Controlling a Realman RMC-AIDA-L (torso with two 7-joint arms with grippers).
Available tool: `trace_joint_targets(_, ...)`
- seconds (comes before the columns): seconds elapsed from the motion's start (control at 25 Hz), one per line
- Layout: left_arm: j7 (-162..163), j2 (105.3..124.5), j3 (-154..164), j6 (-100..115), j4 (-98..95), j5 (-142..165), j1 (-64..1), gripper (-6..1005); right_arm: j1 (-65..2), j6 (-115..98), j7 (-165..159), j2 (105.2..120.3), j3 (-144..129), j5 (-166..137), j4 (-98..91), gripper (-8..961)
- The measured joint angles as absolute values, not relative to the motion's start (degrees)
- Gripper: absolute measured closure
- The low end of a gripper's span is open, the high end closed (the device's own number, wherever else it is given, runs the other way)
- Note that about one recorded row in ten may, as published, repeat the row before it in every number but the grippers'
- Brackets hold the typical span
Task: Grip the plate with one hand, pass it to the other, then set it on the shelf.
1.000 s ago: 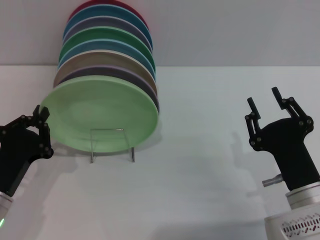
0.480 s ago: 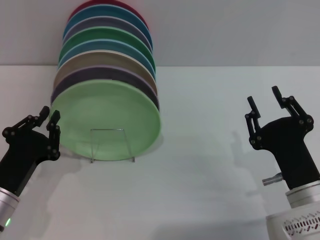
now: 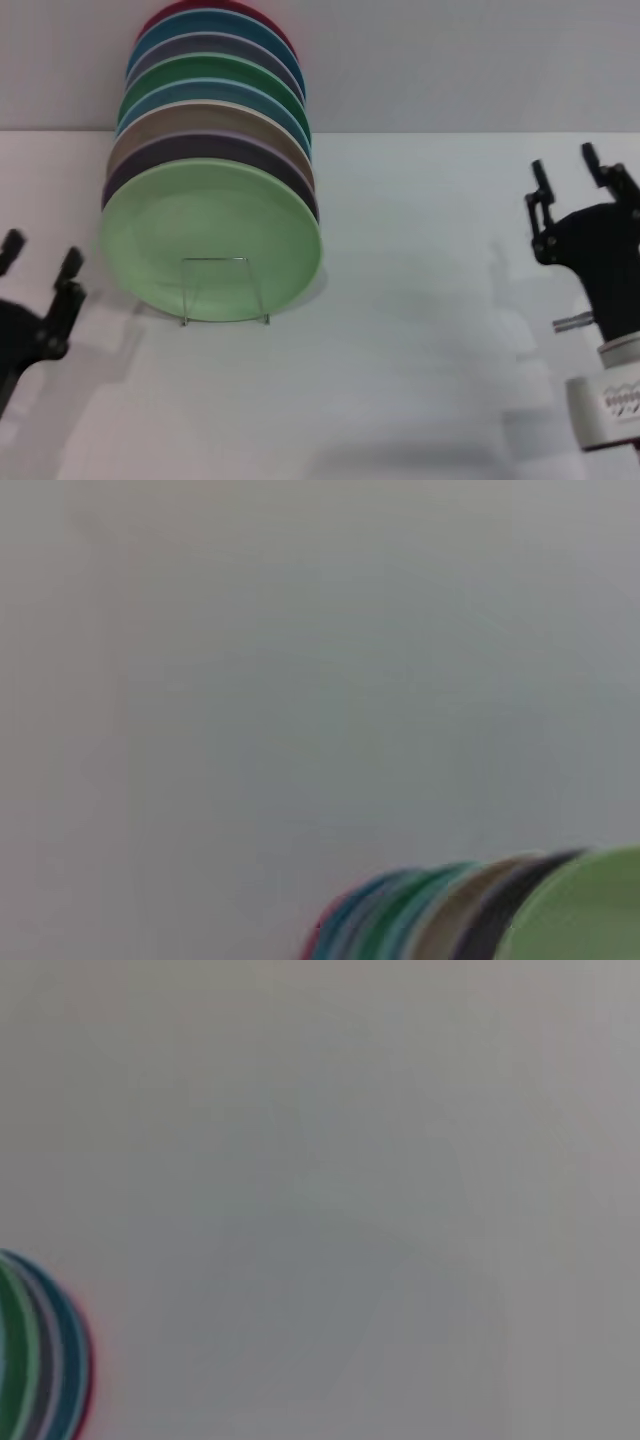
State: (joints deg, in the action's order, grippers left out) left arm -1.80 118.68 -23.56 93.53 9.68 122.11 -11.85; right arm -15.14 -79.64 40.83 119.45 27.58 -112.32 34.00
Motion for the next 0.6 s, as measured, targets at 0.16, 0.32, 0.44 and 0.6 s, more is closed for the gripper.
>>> trace_joint_targets(0.16,-1.4,118.63,-24.5,96.0,11.7,121.8,-9.1,416,-16.7,-79.7,36.4,119.44,29.2,-112.3,31.4,519)
trace_joint_targets(0.32,-1.0,118.69,-24.9,96.3,12.0,121.7,-9.3,370,-18.2,-79.7,32.4,119.52,29.3,-112.3,29.3,519)
trace_joint_targets(0.44,-0.6,118.60,-25.2,96.3,12.5,121.7,-10.2,335,-18.7,-79.8,30.9,119.53,29.3,-112.4,28.8,519)
trace_joint_targets(0.6,2.2,118.59,-27.2,95.5,12.6,121.7,-11.1,324,-18.9,-80.4,30.6,119.49,29.3,-112.6,28.6,519)
